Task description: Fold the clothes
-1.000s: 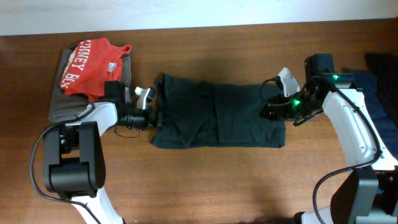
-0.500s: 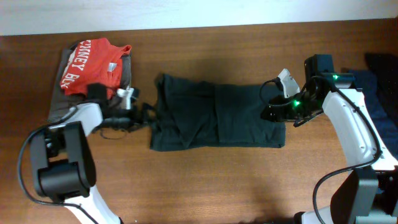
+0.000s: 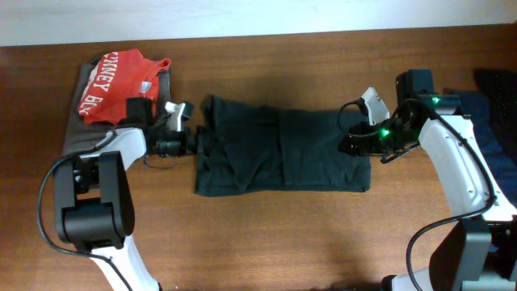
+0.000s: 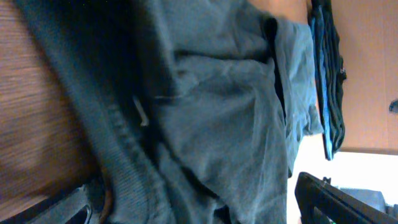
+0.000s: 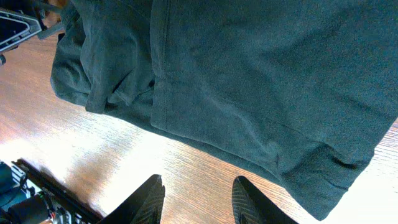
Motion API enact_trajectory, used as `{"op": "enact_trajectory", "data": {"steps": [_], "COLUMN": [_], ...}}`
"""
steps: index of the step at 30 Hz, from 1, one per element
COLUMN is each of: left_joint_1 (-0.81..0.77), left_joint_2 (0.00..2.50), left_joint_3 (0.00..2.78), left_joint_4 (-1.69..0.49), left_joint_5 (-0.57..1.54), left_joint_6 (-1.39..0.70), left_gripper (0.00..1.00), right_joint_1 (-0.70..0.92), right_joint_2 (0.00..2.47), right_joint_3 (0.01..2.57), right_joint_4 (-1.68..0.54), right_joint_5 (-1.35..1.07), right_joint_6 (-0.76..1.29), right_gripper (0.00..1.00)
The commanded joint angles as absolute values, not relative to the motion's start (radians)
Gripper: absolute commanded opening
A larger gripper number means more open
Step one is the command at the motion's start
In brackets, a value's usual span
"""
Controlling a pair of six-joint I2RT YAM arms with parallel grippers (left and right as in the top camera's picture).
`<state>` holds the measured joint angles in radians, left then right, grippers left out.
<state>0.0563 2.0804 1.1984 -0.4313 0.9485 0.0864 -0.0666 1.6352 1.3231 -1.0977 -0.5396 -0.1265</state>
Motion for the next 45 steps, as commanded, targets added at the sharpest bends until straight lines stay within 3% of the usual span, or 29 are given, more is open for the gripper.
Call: {"op": "enact_trajectory", "data": {"steps": [1,17,22,24,26,39,45], "left_joint_1": [0.036,-0.117,-0.128,-0.128,-0.124,-0.062,-0.104], "left_joint_2": [2.199,2.207,2.206,2.206,2.206,2.183,2.183], "left_joint_3": [1.172,1.181,1.187,1.198,1.240,1.980,2.259], "left_joint_4": [-0.510,-0.485,-0.491,-0.496,-0.552,-1.348,-1.496], "left_joint_5": [0.763,0.710,0.683,0.682,0.662,0.275,0.265], "left_joint_6": [0.147,0.170,0.170,0.162,0.162,0.183,0.200], "left_gripper": [0.99,0.95,0.31,0.19,0.01,0.01,0.01], "right_joint_1": [-0.068,-0.068,-0.068,-0.068,-0.068,-0.068,-0.068], "right_joint_2": [1.629,1.629,1.629,1.629,1.629,1.629,1.629], "right_joint_3": [1.332,1.332,1.332,1.332,1.332,1.332,1.332], "right_joint_4": [-1.101,-1.116,-1.131,-1.132,-1.132,-1.147,-1.147], "right_joint_5": [-0.535,-0.538,-0.538,-0.538,-0.538,-0.538,-0.538], "right_joint_6": [-0.115,-0.089,-0.089,-0.089,-0.089,-0.089,-0.089], "right_gripper": [0.40,0.35,0.35,0.35,0.35,0.34,0.34]}}
